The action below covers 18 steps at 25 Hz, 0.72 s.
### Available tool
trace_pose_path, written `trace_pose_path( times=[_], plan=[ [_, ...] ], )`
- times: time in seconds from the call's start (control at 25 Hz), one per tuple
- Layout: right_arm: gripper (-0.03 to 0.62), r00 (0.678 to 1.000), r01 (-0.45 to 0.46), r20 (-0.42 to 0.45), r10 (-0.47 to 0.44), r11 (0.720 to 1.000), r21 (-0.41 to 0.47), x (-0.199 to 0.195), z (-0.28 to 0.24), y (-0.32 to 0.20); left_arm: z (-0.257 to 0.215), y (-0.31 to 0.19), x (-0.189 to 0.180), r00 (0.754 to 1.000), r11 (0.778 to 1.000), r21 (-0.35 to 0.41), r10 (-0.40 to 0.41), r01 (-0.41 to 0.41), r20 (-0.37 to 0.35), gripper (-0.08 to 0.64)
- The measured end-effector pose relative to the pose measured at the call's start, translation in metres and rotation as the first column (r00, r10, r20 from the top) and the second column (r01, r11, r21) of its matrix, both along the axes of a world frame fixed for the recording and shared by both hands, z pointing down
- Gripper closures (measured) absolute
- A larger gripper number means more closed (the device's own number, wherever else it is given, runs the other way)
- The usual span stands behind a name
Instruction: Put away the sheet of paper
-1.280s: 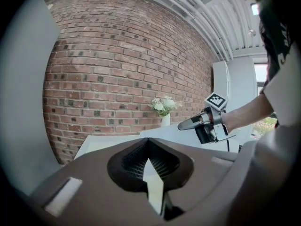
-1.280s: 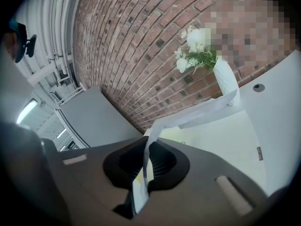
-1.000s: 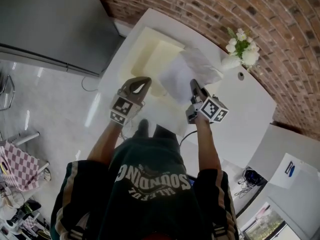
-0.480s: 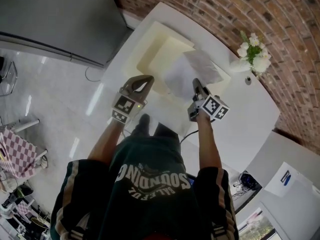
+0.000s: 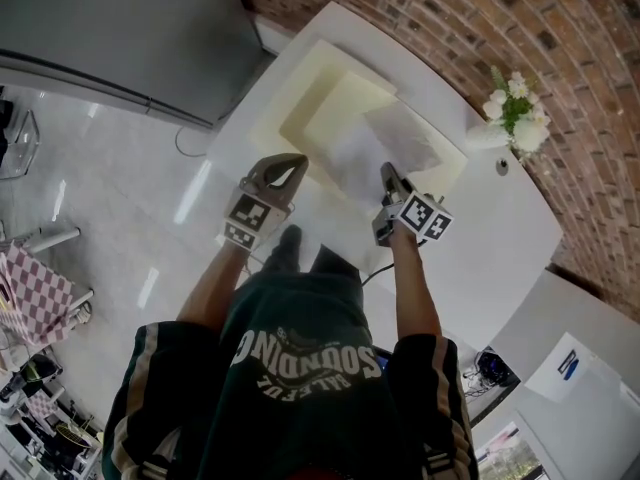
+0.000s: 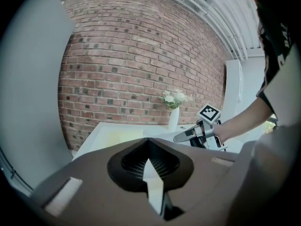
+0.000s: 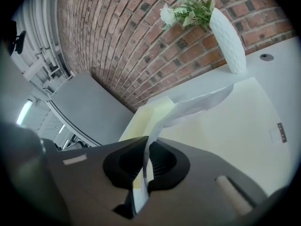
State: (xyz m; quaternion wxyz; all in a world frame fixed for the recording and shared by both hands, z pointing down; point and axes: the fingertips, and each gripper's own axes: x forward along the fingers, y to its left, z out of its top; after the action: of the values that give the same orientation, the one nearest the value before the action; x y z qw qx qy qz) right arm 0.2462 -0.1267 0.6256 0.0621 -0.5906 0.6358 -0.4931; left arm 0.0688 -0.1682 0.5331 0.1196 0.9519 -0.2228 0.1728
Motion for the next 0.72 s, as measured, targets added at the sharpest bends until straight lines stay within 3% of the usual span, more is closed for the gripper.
trace_pose_path(
  times=[0.72],
  plan=[
    [0.591, 0.999, 0.043, 0.022, -0.041, 0.998, -0.052, -0.015, 0.027, -0.023, 0.011, -0.009, -0.02, 0.999, 0.999, -0.022, -0.048, 0.048, 0.013, 0.549]
  ],
)
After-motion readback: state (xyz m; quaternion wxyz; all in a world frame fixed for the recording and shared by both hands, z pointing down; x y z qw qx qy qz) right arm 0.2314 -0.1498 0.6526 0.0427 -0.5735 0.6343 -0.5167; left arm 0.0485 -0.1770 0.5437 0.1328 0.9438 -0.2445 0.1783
